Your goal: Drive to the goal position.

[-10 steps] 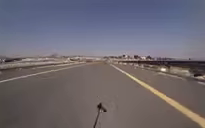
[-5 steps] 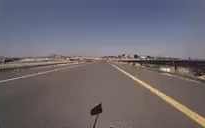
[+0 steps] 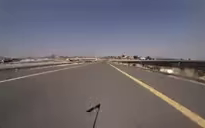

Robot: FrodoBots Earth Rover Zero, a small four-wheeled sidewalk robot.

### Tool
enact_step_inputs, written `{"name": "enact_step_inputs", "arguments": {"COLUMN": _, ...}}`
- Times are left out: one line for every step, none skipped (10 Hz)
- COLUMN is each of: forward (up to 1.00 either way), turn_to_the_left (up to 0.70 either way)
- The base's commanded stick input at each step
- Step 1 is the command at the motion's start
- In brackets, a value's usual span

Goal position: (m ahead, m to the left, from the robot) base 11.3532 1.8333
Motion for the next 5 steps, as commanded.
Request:
{"name": "enact_step_inputs", "arguments": {"forward": 1.0, "turn_to_the_left": -0.01}}
{"name": "enact_step_inputs", "arguments": {"forward": 1.0, "turn_to_the_left": -0.01}}
{"name": "enact_step_inputs", "arguments": {"forward": 1.0, "turn_to_the_left": -0.01}}
{"name": "enact_step_inputs", "arguments": {"forward": 1.0, "turn_to_the_left": -0.01}}
{"name": "enact_step_inputs", "arguments": {"forward": 1.0, "turn_to_the_left": -0.01}}
